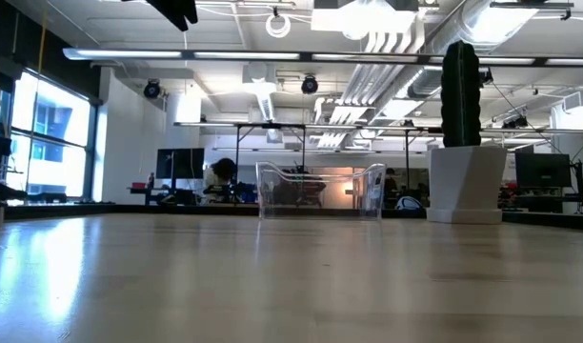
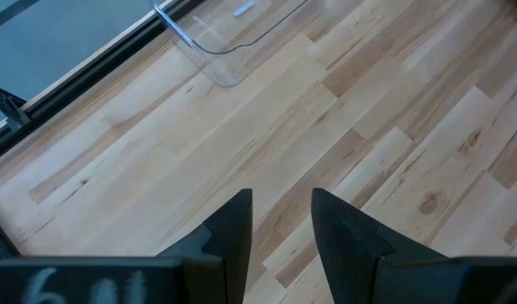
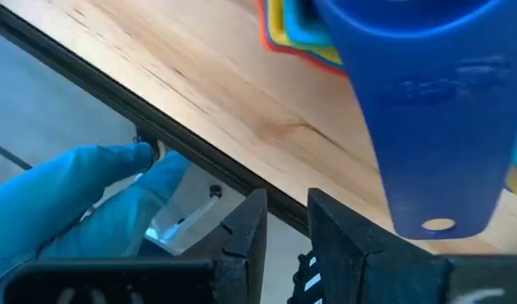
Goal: Nest measuring cups in basket
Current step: Stack the purple measuring cup on the top of the light blue measuring cup, then move the measuring cups to the center of the table
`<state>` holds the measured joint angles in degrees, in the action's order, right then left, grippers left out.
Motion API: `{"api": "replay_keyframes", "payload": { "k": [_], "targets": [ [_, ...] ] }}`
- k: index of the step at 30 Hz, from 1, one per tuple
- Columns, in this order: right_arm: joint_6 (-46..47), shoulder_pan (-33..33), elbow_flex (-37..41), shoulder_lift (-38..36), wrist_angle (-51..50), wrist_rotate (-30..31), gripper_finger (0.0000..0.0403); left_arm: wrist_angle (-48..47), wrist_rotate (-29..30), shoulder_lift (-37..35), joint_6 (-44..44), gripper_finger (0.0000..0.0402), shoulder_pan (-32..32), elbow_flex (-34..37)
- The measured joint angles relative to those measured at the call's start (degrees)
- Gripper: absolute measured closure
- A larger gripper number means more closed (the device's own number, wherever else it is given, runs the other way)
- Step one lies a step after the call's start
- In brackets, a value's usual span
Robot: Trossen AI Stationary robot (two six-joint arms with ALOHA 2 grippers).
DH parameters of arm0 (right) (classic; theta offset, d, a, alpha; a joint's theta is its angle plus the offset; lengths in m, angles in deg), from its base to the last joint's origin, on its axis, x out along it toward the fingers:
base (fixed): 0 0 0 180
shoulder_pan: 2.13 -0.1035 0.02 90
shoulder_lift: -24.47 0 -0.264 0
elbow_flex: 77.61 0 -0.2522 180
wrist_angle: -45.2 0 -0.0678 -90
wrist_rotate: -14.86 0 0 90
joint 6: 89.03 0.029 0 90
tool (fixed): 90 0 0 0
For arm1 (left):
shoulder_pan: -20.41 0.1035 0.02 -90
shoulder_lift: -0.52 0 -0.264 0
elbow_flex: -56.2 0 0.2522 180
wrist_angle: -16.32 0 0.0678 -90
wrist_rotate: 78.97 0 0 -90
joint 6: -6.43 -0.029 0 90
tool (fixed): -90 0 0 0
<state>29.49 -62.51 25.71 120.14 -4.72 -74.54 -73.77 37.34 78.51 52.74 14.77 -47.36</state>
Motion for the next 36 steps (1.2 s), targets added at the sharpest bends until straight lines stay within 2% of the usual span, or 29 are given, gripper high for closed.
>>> {"api": "replay_keyframes", "payload": {
  "k": [7,16,22,27,36],
  "targets": [
    [3.11,0.02,0.0,0.0,-5.08,-0.07,0.0343,0.01,0.02,0.0,0.0,0.0287,0.0,0.0],
    [2.65,1.67,0.0,0.0,-9.95,-0.17,0.0378,-0.01,0.02,0.0,0.02,0.0287,0.0,0.0],
    [0.51,2.65,0.02,0.0,-8.82,-0.23,0.0382,-0.01,0.02,0.0,0.02,0.0287,0.01,0.0],
    [2.28,2.64,0.02,0.0,-6.95,0.39,0.0382,-0.03,0.02,0.0,0.02,0.0287,0.0,0.0],
    [4.12,2.87,0.04,0.81,-11.67,-0.61,0.0389,-0.06,0.02,0.0,0.01,0.0287,0.0,0.0]
  ]
}}
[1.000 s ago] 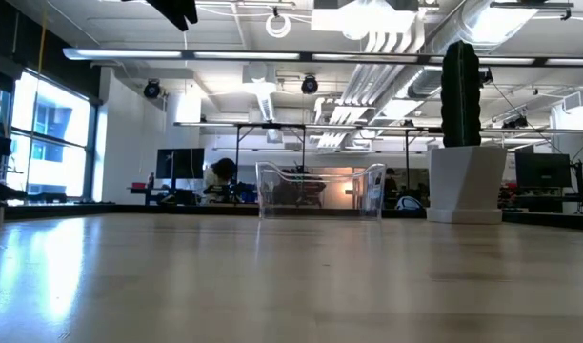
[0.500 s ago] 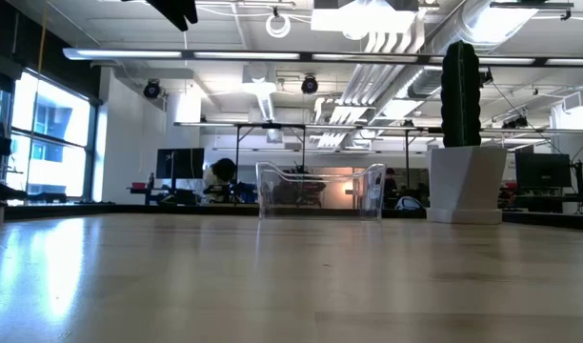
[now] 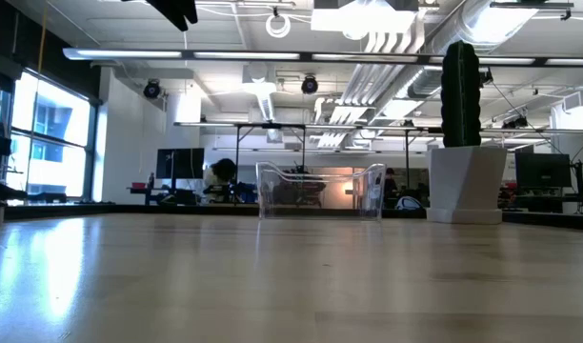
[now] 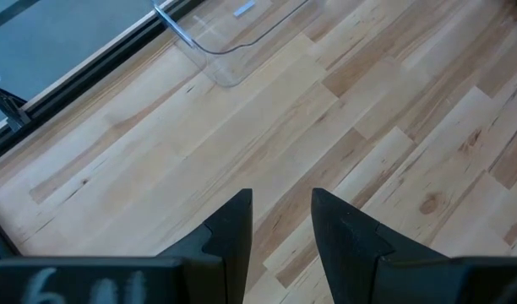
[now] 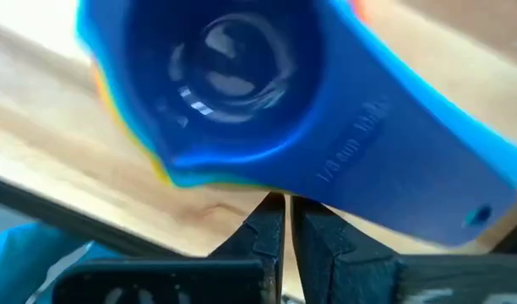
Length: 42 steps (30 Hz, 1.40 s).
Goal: Nest measuring cups in basket
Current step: Move the measuring cups to the center of the table
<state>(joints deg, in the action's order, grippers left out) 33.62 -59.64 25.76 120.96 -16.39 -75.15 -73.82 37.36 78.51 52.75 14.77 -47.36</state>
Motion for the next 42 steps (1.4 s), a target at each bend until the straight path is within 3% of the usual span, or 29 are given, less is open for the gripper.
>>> {"api": "replay_keyframes", "payload": {
  "k": [18,42],
  "targets": [
    [-15.67,10.8,0.0,0.0,-6.11,1.39,0.0398,-0.04,0.0,0.0,-0.06,0.0287,0.01,0.0],
    [-52.63,33.71,0.0,0.0,-0.24,3.39,0.0398,-0.04,0.0,0.0,-0.06,0.0287,0.01,0.0]
  ]
}}
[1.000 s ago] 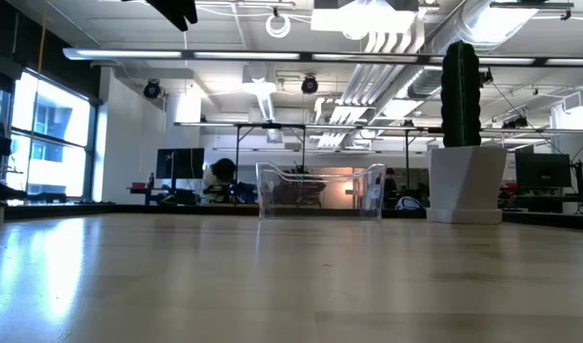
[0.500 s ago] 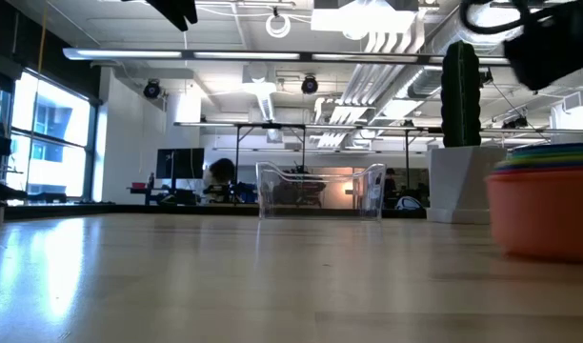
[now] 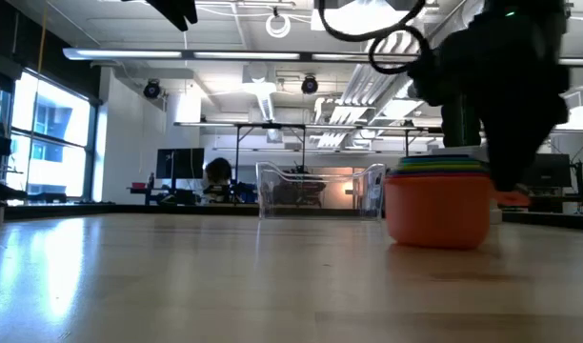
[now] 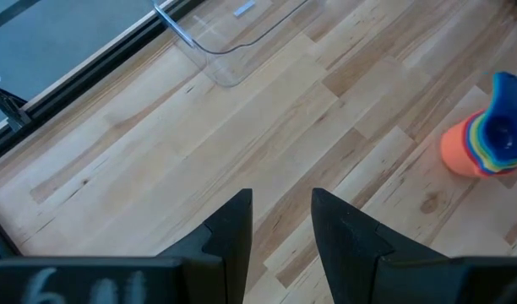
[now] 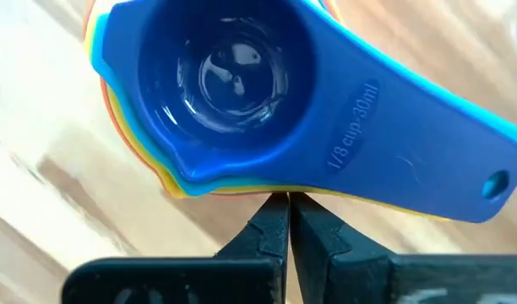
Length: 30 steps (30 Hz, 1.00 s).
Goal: Nest measuring cups in basket
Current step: Move the measuring cups to the center of the table, then put the measuring cups into the transparent bin
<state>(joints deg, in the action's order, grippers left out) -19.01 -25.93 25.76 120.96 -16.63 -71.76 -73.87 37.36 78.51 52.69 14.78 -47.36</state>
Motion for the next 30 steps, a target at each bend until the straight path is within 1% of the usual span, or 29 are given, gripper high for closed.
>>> {"api": "replay_keyframes", "payload": {
  "k": [9,15,18,22,26,30],
  "targets": [
    [-8.4,7.57,0.0,0.87,7.83,0.03,0.0398,0.02,0.0,0.0,0.0,0.0287,0.0,0.0],
    [-12.24,10.66,0.0,2.75,12.75,-5.55,0.0398,-0.03,0.0,0.0,0.0,0.0287,-0.01,0.0],
    [-12.39,10.96,-0.02,2.29,12.78,-7.96,0.0398,-0.05,-0.07,0.0,0.0,0.0287,0.0,0.0],
    [-11.45,9.75,-0.02,-0.51,12.63,-8.12,0.0398,-0.06,-0.11,0.0,0.02,0.0287,-0.01,0.0],
    [-11.26,8.56,-0.02,-3.94,12.66,-6.23,0.0398,-0.04,-0.17,0.0,0.04,0.0287,0.0,0.0],
    [-14.85,8.6,-0.04,-6.89,12.5,-4.13,0.0398,-0.02,-0.24,0.0,0.07,0.0287,0.0,0.0]
  ]
}}
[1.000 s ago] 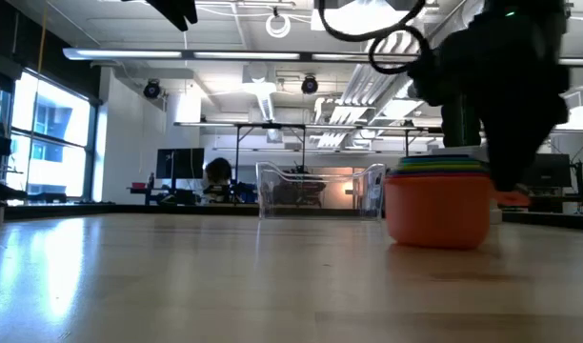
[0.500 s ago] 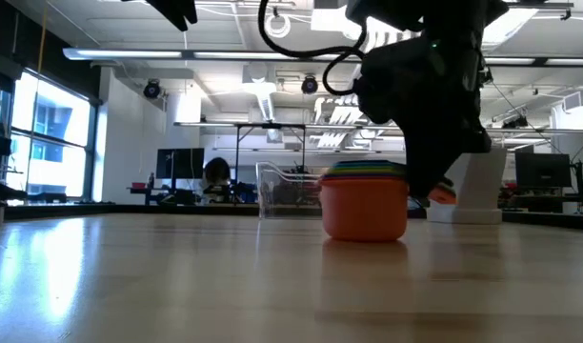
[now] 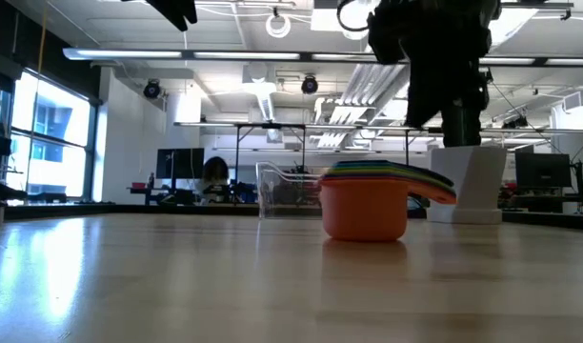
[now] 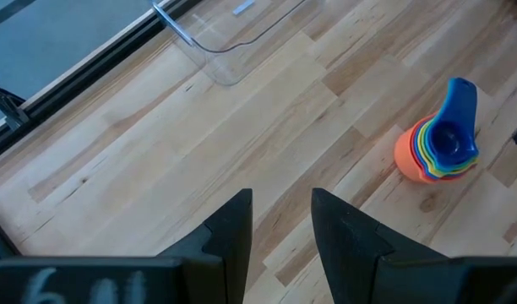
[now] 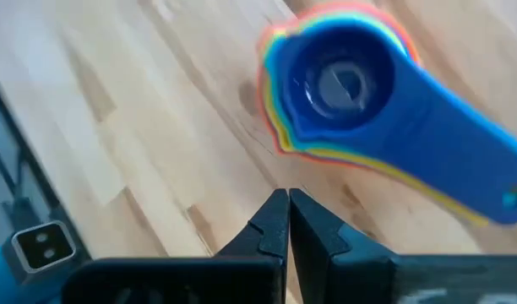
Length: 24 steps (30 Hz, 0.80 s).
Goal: Nest measuring cups in basket
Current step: Put the measuring cups into the transparent bin
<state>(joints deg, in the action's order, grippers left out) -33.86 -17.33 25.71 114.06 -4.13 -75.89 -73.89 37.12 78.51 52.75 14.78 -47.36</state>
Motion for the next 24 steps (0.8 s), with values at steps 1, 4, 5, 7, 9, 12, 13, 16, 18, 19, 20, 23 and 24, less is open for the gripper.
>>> {"api": "replay_keyframes", "payload": {
  "k": [1,4,5,7,9,12,13,16,18,19,20,23,24],
  "targets": [
    [-1.32,0.26,0.0,-0.63,0.13,0.28,0.0398,0.0,-0.02,0.0,-0.01,0.0287,-0.01,0.0],
    [-5.5,1.23,-0.02,-2.01,0.1,0.68,0.0398,0.02,-0.02,0.0,0.0,0.0287,-0.01,0.0],
    [-7.47,1.56,-0.02,-2.27,0.09,0.67,0.0398,0.02,-0.02,0.0,0.0,0.0287,-0.01,0.0],
    [-11.28,2.18,-0.01,-2.61,0.11,0.67,0.0395,0.02,-0.03,0.0,0.0,0.0287,0.0,0.0],
    [-14.22,2.78,-0.01,-2.68,0.11,0.65,0.0385,0.01,-0.04,0.0,0.02,0.0287,-0.02,0.0],
    [-16.71,3.74,0.0,-2.68,0.11,0.47,0.0356,0.01,-0.04,0.0,0.08,0.0287,-0.02,0.0],
    [-17.65,4.06,-0.02,-2.68,0.11,0.45,0.0343,0.01,-0.04,0.0,0.09,0.0287,-0.04,0.0],
    [-20.61,4.79,-0.02,-2.68,0.13,0.53,0.03,0.0,-0.47,0.0,0.07,0.0287,-0.04,0.0],
    [-23.84,5.26,-0.02,-2.68,0.16,0.61,0.027,0.0,-0.55,0.0,0.04,0.0287,-0.04,0.0],
    [-25.89,5.52,-0.02,-2.68,0.2,0.76,0.0255,0.0,-0.57,0.0,0.06,0.0287,-0.04,0.0],
    [-28.01,5.73,-0.02,-2.68,0.19,1.17,0.0241,0.0,-0.56,0.0,0.05,0.0287,-0.03,0.0],
    [-33.75,6.38,-0.02,-2.68,0.09,2.48,0.0201,-0.02,-0.57,0.0,0.04,0.0287,-0.01,0.0],
    [-35.19,6.66,-0.01,-2.68,0.06,2.57,0.0189,-0.02,-0.57,0.0,0.01,0.0287,-0.01,0.0]
  ]
}}
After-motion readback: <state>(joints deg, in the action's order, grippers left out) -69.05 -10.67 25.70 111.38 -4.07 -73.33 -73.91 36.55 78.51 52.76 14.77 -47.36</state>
